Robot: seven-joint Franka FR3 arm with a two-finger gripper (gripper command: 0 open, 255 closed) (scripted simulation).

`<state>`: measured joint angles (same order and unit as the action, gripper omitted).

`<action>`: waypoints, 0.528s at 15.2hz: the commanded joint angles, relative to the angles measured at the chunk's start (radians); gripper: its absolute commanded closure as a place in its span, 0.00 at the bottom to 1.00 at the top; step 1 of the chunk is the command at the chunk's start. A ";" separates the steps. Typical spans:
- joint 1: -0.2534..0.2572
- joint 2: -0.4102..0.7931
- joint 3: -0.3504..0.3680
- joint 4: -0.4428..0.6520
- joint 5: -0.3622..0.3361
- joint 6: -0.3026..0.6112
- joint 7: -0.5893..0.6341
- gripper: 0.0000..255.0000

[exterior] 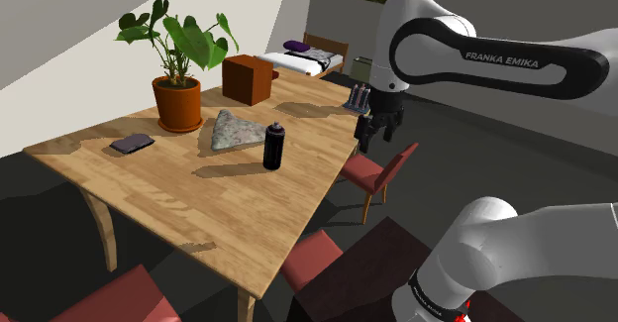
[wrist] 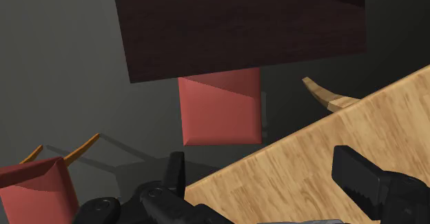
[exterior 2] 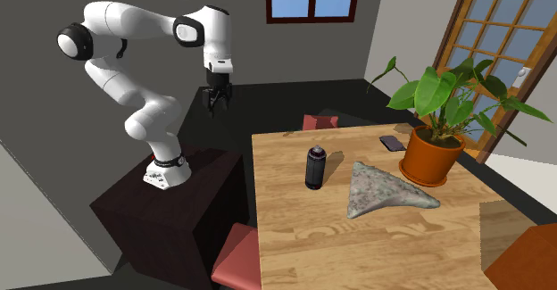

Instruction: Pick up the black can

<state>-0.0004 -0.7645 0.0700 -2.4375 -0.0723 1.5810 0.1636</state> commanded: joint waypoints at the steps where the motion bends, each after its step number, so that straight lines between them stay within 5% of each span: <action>1: 0.000 0.000 0.000 0.000 0.000 0.000 0.000 0.00; 8: 0.026 0.196 -0.092 0.035 -0.032 0.252 -0.199 0.00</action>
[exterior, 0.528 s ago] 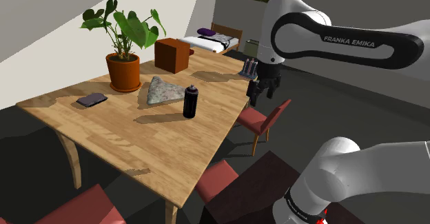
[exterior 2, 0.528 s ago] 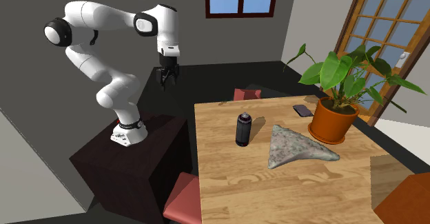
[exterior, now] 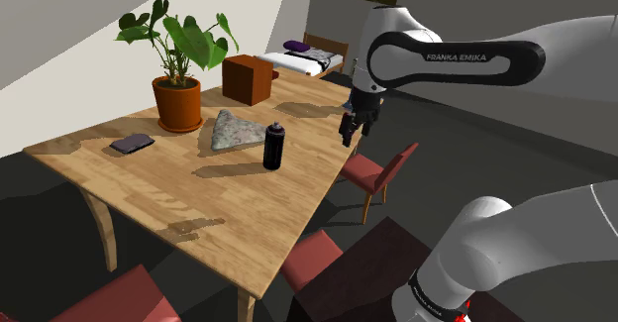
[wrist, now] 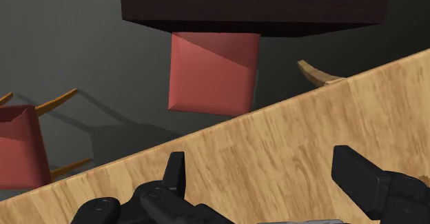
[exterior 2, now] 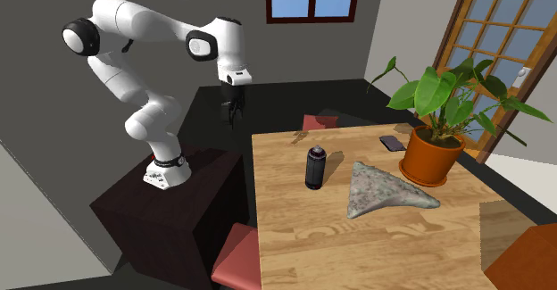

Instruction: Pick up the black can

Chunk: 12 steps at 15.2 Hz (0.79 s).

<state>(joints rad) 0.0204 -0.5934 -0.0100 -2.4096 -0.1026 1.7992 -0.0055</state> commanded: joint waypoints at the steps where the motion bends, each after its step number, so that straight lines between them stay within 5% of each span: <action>1: 0.010 0.057 -0.023 0.018 -0.001 0.066 -0.059 0.00; 12: 0.077 0.424 -0.116 0.232 0.091 0.339 -0.398 0.00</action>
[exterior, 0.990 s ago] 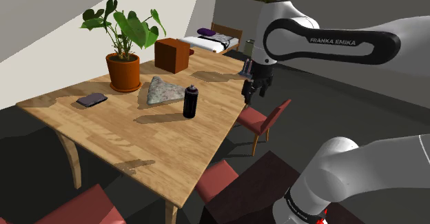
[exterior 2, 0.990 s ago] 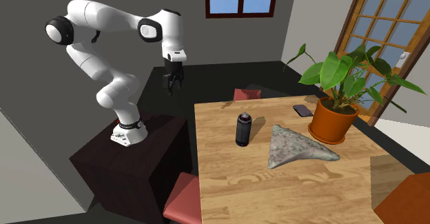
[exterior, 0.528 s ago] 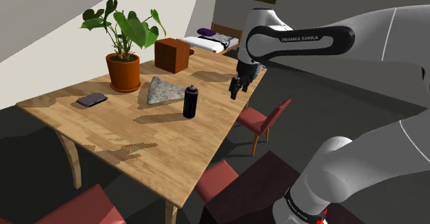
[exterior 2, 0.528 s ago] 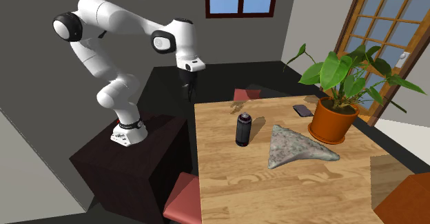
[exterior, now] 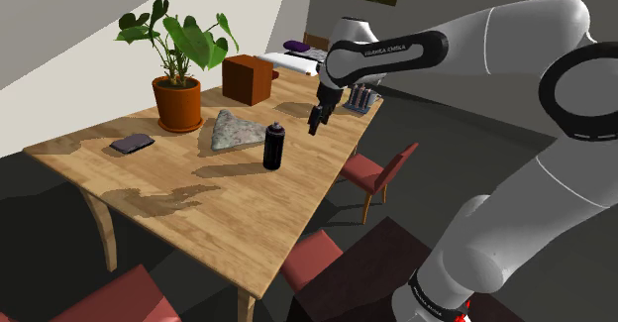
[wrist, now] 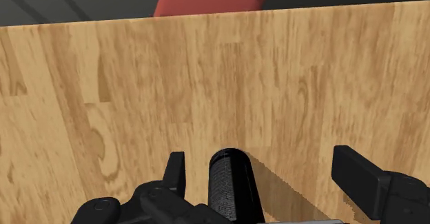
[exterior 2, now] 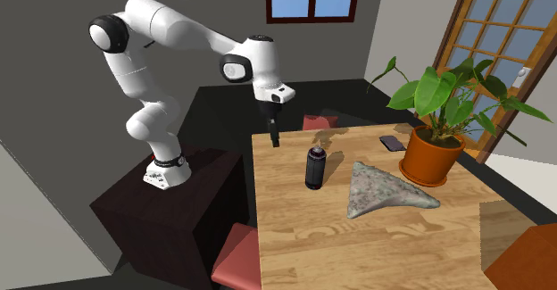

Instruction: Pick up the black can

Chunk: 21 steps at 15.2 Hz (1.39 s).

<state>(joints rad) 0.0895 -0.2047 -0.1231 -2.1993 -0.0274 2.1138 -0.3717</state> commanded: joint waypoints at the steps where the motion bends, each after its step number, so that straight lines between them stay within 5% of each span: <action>1: 0.014 0.070 -0.007 0.048 0.032 0.041 -0.065 0.00; 12: 0.025 0.435 0.019 0.422 0.227 0.108 -0.410 0.00; 21: 0.022 0.479 0.028 0.377 0.248 0.197 -0.439 0.00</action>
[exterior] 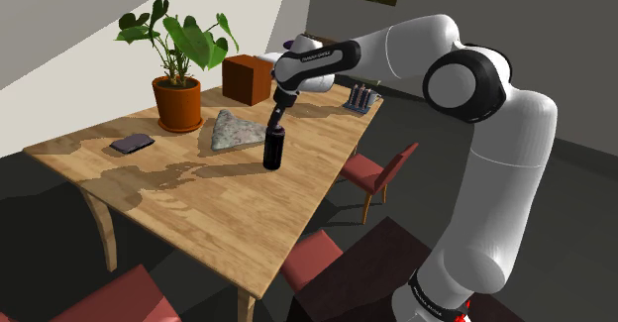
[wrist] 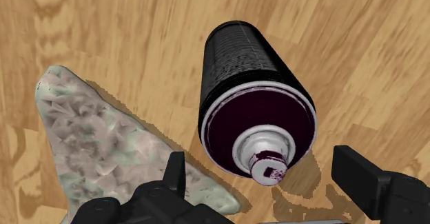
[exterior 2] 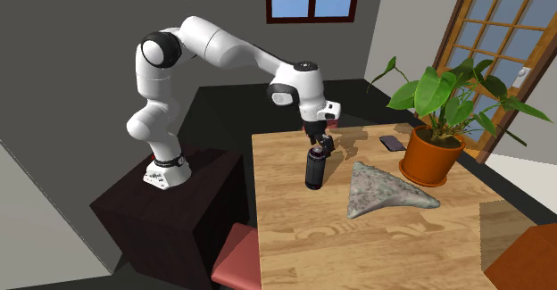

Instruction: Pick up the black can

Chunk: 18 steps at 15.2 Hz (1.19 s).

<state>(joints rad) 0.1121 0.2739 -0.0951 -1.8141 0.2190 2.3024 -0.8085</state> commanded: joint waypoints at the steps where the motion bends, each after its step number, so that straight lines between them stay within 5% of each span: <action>1: 0.000 0.000 0.000 -0.008 0.002 0.008 -0.002 0.00; 2: 0.000 -0.001 0.000 -0.009 0.001 0.009 -0.001 1.00; 11: 0.000 0.000 0.000 -0.008 0.002 0.008 -0.003 1.00; 18: 0.001 -0.031 -0.005 0.045 -0.014 -0.074 0.017 1.00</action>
<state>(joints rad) 0.1131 0.2452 -0.0990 -1.7788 0.2064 2.2394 -0.7937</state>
